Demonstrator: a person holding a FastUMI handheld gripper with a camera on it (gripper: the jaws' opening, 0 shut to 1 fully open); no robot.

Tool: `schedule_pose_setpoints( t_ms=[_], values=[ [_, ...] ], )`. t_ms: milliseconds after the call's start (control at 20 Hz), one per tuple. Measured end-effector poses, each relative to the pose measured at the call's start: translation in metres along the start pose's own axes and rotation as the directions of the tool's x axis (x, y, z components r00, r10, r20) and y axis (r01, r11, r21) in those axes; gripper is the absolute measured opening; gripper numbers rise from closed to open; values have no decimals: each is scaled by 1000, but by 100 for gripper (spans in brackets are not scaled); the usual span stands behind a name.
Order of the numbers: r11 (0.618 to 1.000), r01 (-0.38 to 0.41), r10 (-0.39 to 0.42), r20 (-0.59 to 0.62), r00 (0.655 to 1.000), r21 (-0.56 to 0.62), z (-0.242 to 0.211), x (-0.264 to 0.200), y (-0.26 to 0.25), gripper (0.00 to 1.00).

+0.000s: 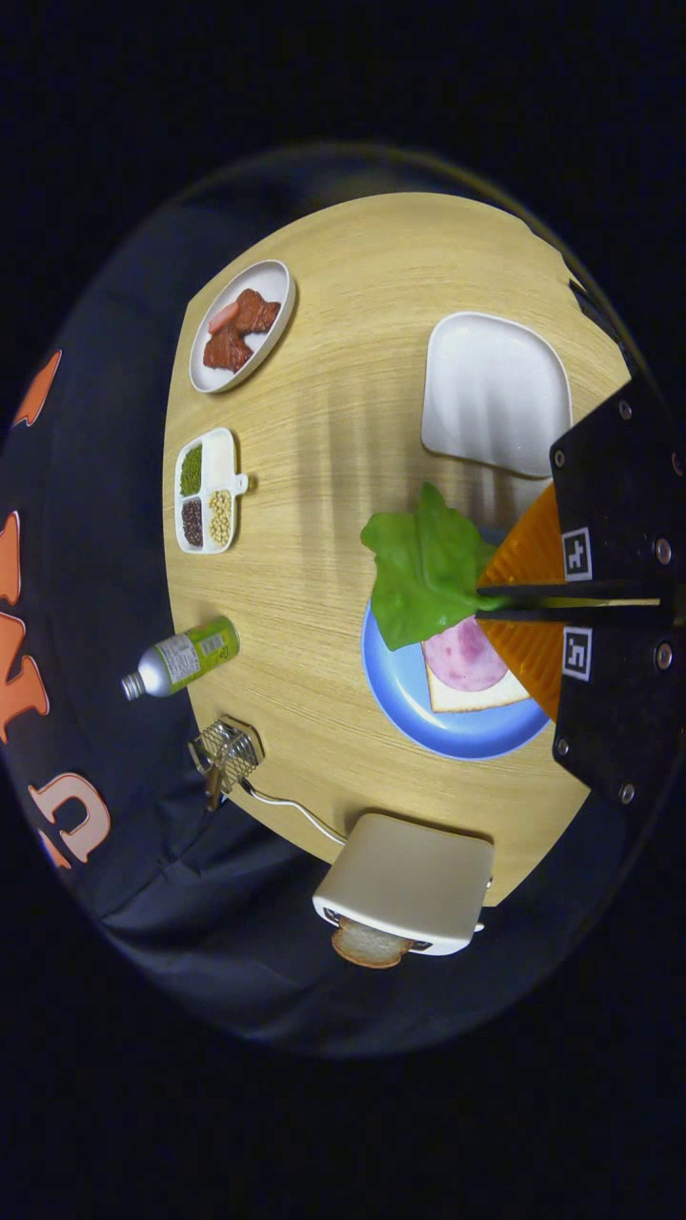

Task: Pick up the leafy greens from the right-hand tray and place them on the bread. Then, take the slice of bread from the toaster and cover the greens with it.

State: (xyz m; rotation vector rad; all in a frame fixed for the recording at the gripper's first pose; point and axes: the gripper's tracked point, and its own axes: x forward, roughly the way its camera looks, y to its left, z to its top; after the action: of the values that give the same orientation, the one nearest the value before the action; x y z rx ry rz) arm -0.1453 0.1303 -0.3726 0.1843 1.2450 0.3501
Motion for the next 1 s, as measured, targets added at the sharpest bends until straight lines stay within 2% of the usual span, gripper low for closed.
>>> schedule_pose_setpoints(
  t_ms=[200,650,850,1000],
  values=[
    [1000,-20,20,-32,999,-22,-1,10,19,3],
    [990,-131,127,-63,990,-52,-7,21,65,4],
    [992,-95,87,-94,992,-83,-16,32,59,5],
    [992,-36,26,-83,996,-124,-18,39,47,11]
  ],
)
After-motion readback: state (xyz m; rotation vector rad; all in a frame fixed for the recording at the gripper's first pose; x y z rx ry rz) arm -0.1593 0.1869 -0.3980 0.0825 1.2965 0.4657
